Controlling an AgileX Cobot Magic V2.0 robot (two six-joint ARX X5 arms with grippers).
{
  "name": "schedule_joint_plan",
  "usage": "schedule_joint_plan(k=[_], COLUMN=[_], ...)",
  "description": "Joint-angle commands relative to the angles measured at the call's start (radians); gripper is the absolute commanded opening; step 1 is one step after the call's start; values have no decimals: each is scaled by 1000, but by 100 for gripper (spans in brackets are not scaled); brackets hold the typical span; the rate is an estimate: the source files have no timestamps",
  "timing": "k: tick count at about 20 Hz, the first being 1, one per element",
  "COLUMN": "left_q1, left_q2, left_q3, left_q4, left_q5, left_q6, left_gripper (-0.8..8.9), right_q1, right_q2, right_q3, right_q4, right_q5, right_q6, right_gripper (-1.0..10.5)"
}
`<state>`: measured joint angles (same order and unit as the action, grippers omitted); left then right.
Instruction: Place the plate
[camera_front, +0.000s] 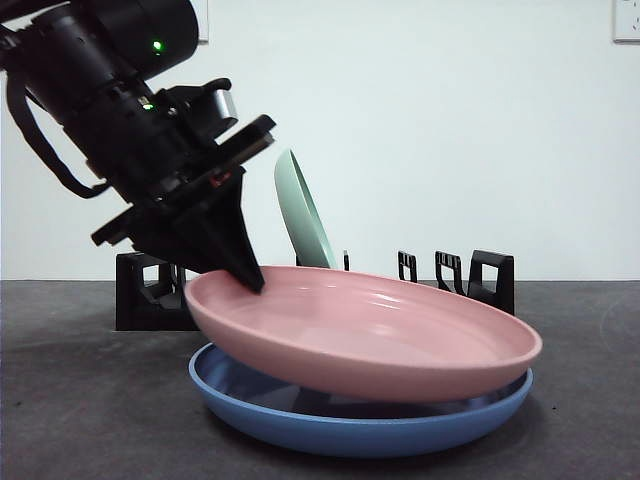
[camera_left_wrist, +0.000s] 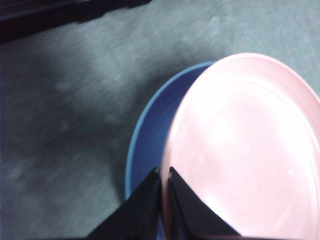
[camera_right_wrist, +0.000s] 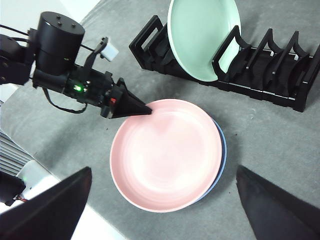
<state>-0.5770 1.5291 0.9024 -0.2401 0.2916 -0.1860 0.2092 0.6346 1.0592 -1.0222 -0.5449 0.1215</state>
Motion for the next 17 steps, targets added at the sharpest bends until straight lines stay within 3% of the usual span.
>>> schedule_joint_plan(k=[1, 17], left_q1=[-15, -14], left_q2=[36, 48], left_q3=[9, 9], left_q4=[29, 35], left_q5=[8, -34], left_q6=[-15, -11], left_gripper=[14, 15], right_q1=[3, 3], right_q2=[3, 3], right_q3=[7, 7], right_q4=[3, 3], right_q5=[3, -4], right_q6=[10, 29], right_gripper=[464, 464])
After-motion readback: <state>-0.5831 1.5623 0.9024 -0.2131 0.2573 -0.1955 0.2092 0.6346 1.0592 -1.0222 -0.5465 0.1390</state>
